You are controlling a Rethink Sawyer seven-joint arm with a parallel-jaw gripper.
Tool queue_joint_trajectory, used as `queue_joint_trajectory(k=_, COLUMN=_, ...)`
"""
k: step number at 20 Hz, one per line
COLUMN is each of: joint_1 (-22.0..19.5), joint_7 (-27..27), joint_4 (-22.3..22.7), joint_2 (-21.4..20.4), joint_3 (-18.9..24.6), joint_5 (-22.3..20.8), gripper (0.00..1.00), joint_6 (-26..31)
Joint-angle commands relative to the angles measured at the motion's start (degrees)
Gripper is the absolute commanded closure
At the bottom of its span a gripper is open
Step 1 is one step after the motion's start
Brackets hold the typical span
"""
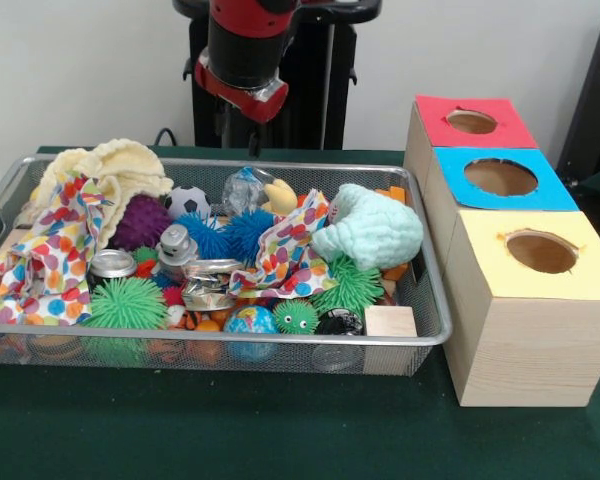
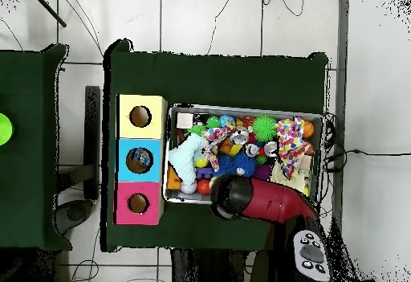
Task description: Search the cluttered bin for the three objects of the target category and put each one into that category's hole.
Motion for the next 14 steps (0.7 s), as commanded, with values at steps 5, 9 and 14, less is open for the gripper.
queue_joint_trajectory(k=5, joint_1=-3.6, joint_7=0.8, joint_4=0.1, joint_2=2.8, joint_3=6.2, joint_5=-3.0, gripper=0.0, joint_6=-13.2)
queue_joint_trajectory(k=9, joint_1=-4.4, joint_7=0.5, joint_4=2.0, joint_2=2.5, joint_3=7.2, joint_5=-3.5, gripper=0.0, joint_6=-16.4)
queue_joint_trajectory(k=14, joint_1=-6.4, joint_7=-1.3, joint_4=2.9, joint_2=2.3, joint_3=10.0, joint_5=-4.9, gripper=0.0, joint_6=-18.6)
